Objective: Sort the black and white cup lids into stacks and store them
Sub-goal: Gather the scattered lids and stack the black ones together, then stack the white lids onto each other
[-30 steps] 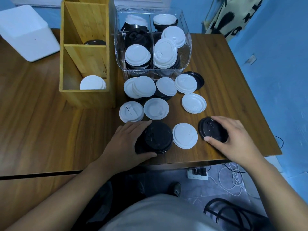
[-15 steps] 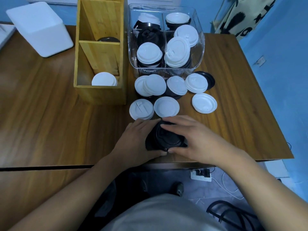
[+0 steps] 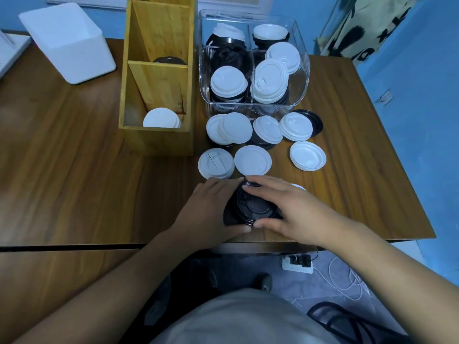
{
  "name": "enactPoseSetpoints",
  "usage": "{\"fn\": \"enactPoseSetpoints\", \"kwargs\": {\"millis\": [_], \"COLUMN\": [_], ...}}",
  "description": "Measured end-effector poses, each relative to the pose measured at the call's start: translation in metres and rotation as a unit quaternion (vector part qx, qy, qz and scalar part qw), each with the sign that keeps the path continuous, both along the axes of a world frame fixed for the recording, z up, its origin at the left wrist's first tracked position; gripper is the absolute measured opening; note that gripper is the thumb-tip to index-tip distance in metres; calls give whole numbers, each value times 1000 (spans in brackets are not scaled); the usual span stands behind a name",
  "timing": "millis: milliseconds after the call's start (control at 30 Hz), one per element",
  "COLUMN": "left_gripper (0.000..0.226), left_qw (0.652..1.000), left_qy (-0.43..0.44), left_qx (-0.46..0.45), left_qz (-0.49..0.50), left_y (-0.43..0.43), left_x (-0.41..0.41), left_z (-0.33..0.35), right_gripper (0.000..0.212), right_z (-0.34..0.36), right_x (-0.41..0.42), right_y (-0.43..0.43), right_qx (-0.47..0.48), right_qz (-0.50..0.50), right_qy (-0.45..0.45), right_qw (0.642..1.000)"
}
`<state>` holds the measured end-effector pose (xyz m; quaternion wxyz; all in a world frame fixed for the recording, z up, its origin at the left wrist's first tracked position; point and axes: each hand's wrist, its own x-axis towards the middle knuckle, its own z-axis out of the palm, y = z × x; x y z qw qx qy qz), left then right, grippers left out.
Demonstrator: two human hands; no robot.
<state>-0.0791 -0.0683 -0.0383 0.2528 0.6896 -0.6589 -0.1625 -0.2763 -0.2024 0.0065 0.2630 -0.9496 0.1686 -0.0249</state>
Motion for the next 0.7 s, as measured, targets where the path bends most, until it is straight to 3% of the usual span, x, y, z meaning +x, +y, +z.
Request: {"fn": "enactPoseSetpoints", "kwargs": {"millis": [200, 400, 700], "left_gripper": [94, 90, 85], "left_qw": [1000, 997, 993], "left_qy": [2, 23, 43], "left_qx": [-4, -44, 11], "left_qz": [-17, -53, -110], "left_y": [2, -5, -119], "left_x": [1, -3, -110], "left_z": [2, 20, 55], "right_gripper": [86, 79, 76], "right_z": [2, 5, 22], "right_x": [-1, -12, -115], "right_y": [14, 12, -61], "right_qx": [-54, -86, -65], "right_qz": [19, 17, -86], "right_qy": [-16, -70, -80], "right_qw": [998, 994, 991]}}
